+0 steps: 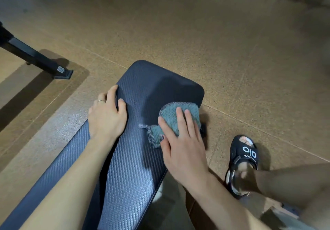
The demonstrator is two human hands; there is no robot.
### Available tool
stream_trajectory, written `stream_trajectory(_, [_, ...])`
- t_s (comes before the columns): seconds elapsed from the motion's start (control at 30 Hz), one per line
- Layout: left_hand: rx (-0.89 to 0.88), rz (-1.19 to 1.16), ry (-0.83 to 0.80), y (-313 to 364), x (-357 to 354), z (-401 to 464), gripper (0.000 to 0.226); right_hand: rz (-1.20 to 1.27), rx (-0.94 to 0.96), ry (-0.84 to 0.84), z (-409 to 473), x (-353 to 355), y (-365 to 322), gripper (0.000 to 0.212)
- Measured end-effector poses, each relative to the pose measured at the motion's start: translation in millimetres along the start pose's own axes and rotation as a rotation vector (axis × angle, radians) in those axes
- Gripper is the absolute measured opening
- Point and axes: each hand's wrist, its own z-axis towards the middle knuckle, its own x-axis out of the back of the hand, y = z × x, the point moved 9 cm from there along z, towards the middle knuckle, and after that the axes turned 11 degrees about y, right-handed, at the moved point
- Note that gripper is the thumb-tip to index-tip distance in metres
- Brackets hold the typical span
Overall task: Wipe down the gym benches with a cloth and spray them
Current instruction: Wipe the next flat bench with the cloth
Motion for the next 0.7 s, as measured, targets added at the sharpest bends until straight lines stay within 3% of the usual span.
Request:
stream_trajectory(0.17, [0.000, -0.010, -0.010, -1, -2, 3, 0.048, 0.003, -0.028, 0.015, 62, -2, 27, 0.052])
stream_trajectory(0.3, [-0.003, 0.004, -0.018, -1, -2, 2, 0.048, -0.018, -0.169, 0.072, 108, -6, 49, 0.050])
stream_trajectory(0.4, [-0.003, 0.011, -0.014, -1, -2, 1, 0.049, 0.039, -0.221, 0.115, 58, -5, 25, 0.054])
stream_trajectory(0.53, [0.002, 0.020, -0.014, -1, -2, 1, 0.049, 0.097, -0.175, 0.021, -17, -11, -15, 0.058])
stream_trajectory(0.7, [0.006, -0.017, -0.026, -2, -3, 1, 0.049, 0.069, -0.216, 0.076, 81, -10, 48, 0.050])
